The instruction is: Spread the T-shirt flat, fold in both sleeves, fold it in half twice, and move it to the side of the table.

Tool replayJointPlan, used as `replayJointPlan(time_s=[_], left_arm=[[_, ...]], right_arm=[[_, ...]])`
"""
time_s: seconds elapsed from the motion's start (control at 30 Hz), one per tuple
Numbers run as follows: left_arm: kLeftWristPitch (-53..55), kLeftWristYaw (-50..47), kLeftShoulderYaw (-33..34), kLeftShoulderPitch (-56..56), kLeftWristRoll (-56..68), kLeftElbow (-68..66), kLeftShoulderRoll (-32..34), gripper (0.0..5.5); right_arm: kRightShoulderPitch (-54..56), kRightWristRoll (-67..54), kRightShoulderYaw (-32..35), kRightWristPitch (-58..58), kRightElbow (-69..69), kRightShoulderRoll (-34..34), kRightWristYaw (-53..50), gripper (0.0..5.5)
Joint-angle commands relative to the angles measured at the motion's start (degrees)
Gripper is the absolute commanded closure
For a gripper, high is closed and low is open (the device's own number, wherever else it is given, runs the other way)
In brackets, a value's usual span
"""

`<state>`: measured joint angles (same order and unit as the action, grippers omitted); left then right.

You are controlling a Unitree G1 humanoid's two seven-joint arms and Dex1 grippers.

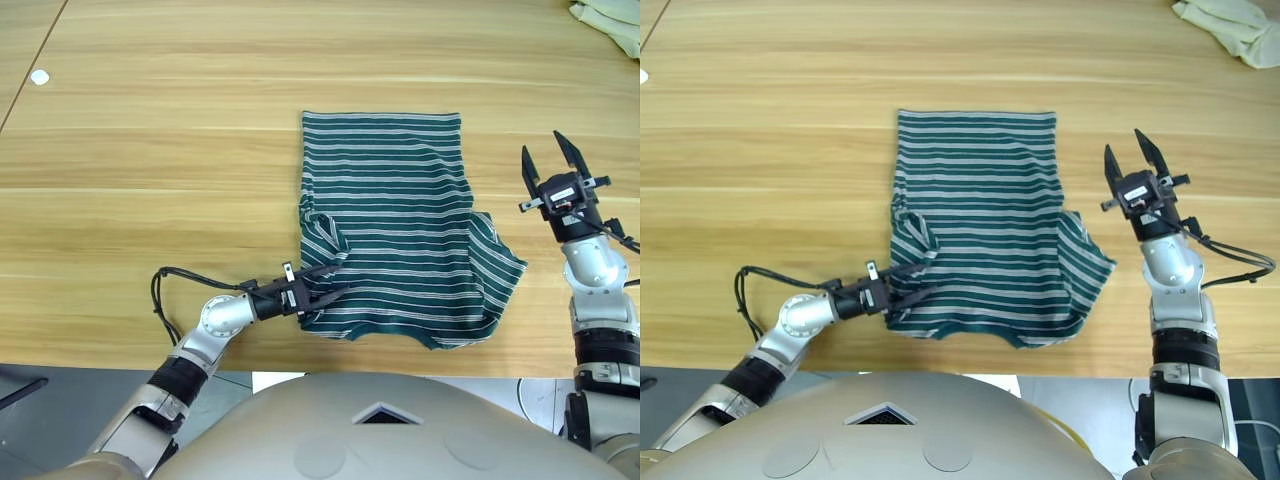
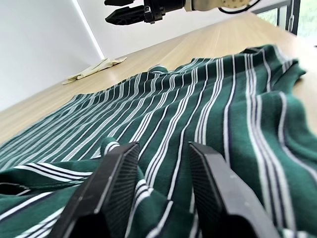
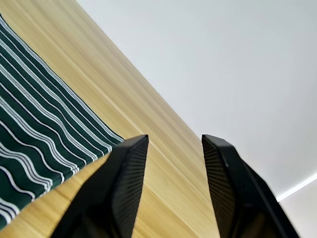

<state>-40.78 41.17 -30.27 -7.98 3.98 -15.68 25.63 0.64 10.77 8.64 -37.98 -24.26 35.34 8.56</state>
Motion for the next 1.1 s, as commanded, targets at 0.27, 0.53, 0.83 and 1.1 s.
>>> replayJointPlan(time_s=[0.27,0.53,0.83,1.1], left_arm=[[-2.84,0.55,4.89,0.95,0.34,3.09,1.15,3.66],[2.93,-0.13,13.42,5.99,25.79,26.42,-1.21,3.66],[4.28,-4.81,18.69,8.65,14.59,15.34,-7.0,3.66],[3.4,-4.35,20.22,8.17,12.14,12.66,-8.46,3.66]], right_arm=[[-22.24,8.02,9.4,-2.52,19.09,8.74,1.53,3.51],[-47.97,29.05,8.9,5.45,31.95,9.08,7.68,3.51],[-51.8,27.56,13.96,6.01,34.03,11.7,8.64,3.51],[-52.44,26.05,16.57,6.19,35.22,10.53,8.26,3.51]])
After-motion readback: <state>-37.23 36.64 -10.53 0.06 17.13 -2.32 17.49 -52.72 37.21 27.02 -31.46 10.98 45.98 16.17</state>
